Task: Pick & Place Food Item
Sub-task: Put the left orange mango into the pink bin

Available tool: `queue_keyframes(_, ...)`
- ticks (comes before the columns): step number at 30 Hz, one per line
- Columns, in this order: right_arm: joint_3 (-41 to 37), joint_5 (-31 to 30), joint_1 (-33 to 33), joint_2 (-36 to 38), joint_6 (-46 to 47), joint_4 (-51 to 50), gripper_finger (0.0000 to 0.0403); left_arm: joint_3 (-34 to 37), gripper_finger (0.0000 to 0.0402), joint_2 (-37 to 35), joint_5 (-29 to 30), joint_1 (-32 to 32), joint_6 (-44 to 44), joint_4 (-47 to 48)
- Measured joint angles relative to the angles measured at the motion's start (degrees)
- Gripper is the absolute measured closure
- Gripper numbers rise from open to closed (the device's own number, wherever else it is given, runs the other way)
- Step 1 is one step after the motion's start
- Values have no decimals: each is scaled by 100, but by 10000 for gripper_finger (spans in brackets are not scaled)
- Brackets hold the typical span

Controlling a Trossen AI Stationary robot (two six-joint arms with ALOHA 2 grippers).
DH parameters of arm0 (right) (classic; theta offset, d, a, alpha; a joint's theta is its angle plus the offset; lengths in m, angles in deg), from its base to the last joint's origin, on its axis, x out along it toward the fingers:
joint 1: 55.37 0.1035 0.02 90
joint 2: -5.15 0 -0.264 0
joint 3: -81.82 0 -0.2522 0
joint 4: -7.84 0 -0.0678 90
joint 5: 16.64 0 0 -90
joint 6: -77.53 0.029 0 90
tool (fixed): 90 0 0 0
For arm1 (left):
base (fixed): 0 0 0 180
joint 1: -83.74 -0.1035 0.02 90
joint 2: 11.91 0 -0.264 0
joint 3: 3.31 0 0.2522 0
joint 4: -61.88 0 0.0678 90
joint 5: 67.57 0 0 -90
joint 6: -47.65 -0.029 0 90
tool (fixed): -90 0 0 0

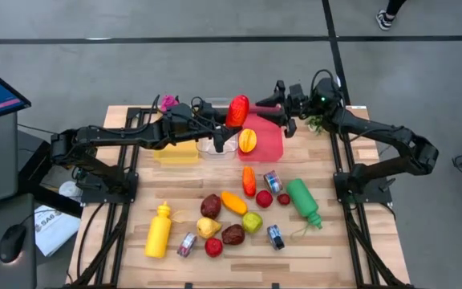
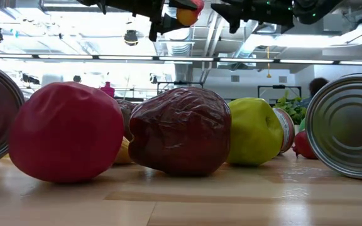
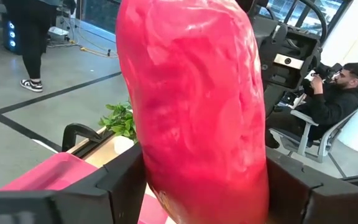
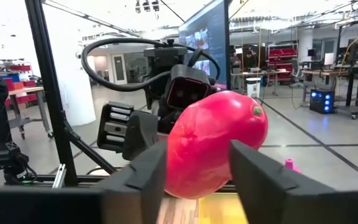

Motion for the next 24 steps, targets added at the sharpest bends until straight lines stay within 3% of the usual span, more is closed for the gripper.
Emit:
queue_keyframes(5, 0, -4, -2, 0, 16, -3, 150, 0, 164, 1, 0, 0, 0, 0)
queue_keyframes(10, 0, -4, -2, 0, 236, -162, 102, 0, 168, 1, 0, 0, 0, 0)
queue_keyframes(24, 0, -17, -2, 0, 251, -498, 36, 0, 163, 1, 0, 1, 1, 0)
